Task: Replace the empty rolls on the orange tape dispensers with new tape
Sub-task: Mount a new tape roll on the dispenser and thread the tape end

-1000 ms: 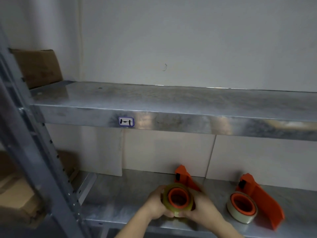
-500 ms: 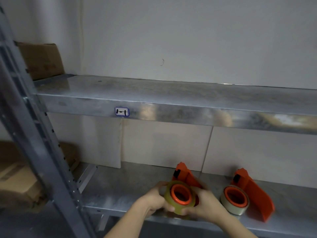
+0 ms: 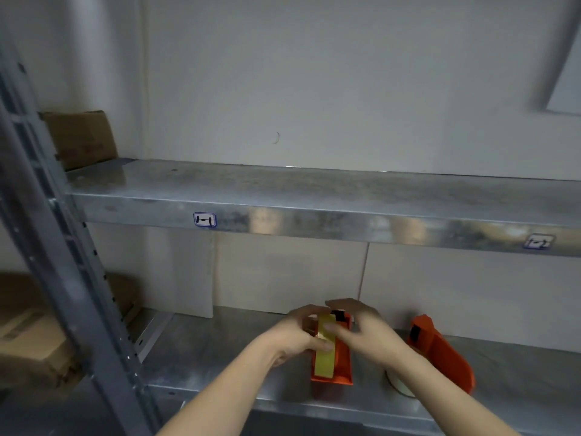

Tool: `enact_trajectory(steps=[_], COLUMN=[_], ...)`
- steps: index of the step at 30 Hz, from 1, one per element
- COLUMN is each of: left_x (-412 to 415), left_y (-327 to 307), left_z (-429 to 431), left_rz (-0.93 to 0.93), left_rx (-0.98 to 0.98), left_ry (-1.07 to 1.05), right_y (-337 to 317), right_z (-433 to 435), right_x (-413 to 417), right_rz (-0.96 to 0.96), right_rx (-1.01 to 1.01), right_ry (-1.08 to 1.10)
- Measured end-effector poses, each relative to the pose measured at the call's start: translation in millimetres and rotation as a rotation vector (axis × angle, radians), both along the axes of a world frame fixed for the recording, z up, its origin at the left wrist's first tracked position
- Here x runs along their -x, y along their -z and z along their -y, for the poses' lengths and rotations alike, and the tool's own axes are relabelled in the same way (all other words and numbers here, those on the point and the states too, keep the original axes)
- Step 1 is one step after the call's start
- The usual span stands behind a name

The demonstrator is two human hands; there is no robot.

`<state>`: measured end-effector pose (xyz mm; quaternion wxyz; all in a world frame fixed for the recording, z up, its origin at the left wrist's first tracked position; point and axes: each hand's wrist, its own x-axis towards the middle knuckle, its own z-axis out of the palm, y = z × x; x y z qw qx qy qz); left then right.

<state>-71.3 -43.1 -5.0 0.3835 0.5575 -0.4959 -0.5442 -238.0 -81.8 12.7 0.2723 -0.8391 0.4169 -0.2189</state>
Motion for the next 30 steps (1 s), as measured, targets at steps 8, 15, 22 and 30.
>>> enact_trajectory(steps=[8,15,22,30], left_x=[10.7,22.6,23.2,4.9], left_y=[-14.3,-22.1,-33.7,-35.4], left_z=[-16.6,-36.2,-68.5,-132.5], left_rz=[0.02,-0.027,-0.099,-0.29], left_rx=[0.114,0.12,0.087,0.115], left_ry=[-0.033,-0.065,-0.038,-0.048], right_y=[-15.3,-29.9,-38.5,-49.1], right_z=[-7.4,-21.3,-51.5,-126.4], right_x=[5.6,10.0,10.2,-3.7], right_rz=[-0.002,0.019,-0.091,0.008], right_rx=[0.113,0.123,0.231,0.389], right_ry=[-0.034,-0.044,-0.034,0.019])
